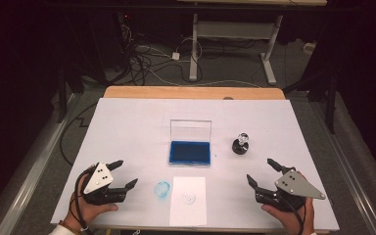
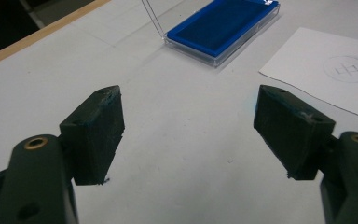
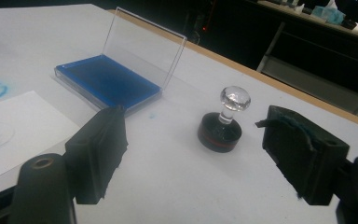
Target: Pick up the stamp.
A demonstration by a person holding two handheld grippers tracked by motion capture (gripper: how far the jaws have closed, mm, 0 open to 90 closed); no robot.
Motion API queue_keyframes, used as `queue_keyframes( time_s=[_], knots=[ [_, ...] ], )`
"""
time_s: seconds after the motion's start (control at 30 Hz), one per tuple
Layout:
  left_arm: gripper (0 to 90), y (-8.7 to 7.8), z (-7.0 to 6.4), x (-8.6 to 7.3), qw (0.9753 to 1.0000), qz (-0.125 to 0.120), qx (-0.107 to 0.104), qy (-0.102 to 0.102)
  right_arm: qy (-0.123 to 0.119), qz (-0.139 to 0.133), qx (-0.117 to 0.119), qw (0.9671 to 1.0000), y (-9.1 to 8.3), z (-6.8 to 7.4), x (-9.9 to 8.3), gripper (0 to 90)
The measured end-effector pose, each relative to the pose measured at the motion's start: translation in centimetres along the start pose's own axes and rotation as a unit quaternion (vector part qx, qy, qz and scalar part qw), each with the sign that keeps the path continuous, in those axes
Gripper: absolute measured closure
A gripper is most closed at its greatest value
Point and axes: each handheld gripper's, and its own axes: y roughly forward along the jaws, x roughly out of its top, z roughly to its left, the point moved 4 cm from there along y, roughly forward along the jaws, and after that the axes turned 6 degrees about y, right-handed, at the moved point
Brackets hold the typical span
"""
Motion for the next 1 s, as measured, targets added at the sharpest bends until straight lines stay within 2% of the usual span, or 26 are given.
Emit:
queue_keyframes(
  time_s=[0.33, 0.57, 0.73, 0.8, 0.83, 1.0],
  knots=[
    [23.6, 0.0, -0.2, -0.1, 1.0, 0.002, -0.007, 0.005, -0.004, 0.006, -0.001, 1.0, 0.0, 0.0, 0.0, 20.9],
    [23.6, 0.0, -0.4, -0.2, 0.9998, 0.012, -0.011, 0.007, 0.0, 0.022, 0.004, 0.9997, 0.3, -0.6, 0.3, 21.5],
    [23.6, 0.3, -0.4, -0.3, 0.9997, 0.017, -0.014, 0.005, 0.021, 0.052, 0.006, 0.9984, 1.3, -2.6, 0.8, 21.7],
    [23.6, 0.4, -0.4, -0.3, 0.9997, 0.018, -0.015, 0.004, 0.025, 0.06, 0.007, 0.9979, 1.6, -3.0, 0.9, 21.7],
    [23.6, 0.4, -0.4, -0.3, 0.9997, 0.02, -0.015, 0.005, 0.039, 0.068, 0.012, 0.9969, 2.1, -3.6, 1.2, 21.6],
    [23.6, 0.5, -0.4, -0.3, 0.9996, 0.02, -0.016, 0.006, 0.048, 0.09, 0.016, 0.9946, 3.1, -4.6, 1.6, 20.4]
  ],
)
